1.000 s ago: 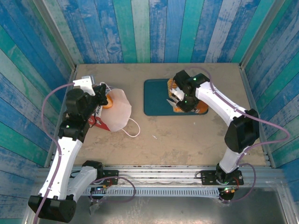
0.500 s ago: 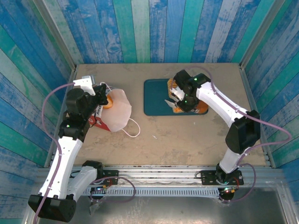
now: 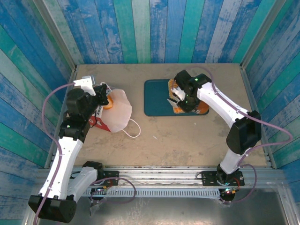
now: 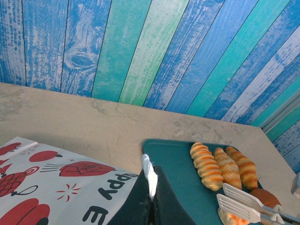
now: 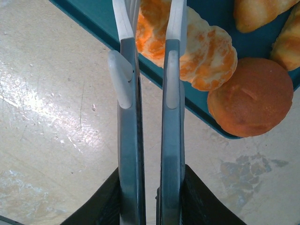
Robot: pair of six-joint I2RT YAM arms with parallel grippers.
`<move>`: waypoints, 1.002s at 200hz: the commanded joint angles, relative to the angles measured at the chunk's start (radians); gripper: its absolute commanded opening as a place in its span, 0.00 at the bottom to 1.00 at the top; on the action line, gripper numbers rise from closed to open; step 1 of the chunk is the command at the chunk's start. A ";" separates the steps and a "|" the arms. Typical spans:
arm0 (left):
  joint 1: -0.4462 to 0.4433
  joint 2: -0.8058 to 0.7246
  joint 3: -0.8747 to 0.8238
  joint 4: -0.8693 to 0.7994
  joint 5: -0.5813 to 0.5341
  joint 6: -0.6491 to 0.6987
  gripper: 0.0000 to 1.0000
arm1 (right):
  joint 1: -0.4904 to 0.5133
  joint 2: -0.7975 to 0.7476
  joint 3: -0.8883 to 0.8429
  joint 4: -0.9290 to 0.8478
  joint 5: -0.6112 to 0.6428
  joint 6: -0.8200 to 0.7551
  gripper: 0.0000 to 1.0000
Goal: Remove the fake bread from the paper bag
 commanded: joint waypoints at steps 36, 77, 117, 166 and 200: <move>-0.001 -0.001 0.009 0.024 0.006 -0.006 0.01 | -0.008 0.002 0.019 0.024 0.010 0.056 0.30; -0.001 -0.007 0.003 0.024 0.005 -0.005 0.01 | -0.015 -0.013 0.025 0.041 -0.010 0.062 0.30; -0.001 -0.012 0.003 0.021 0.000 0.001 0.01 | -0.015 -0.098 0.006 0.096 -0.066 0.053 0.30; -0.001 -0.015 0.003 0.023 0.001 0.001 0.01 | -0.009 -0.285 -0.090 0.253 -0.289 0.036 0.31; -0.001 -0.017 0.011 0.017 0.000 0.009 0.00 | 0.033 -0.389 -0.191 0.373 -0.461 0.018 0.32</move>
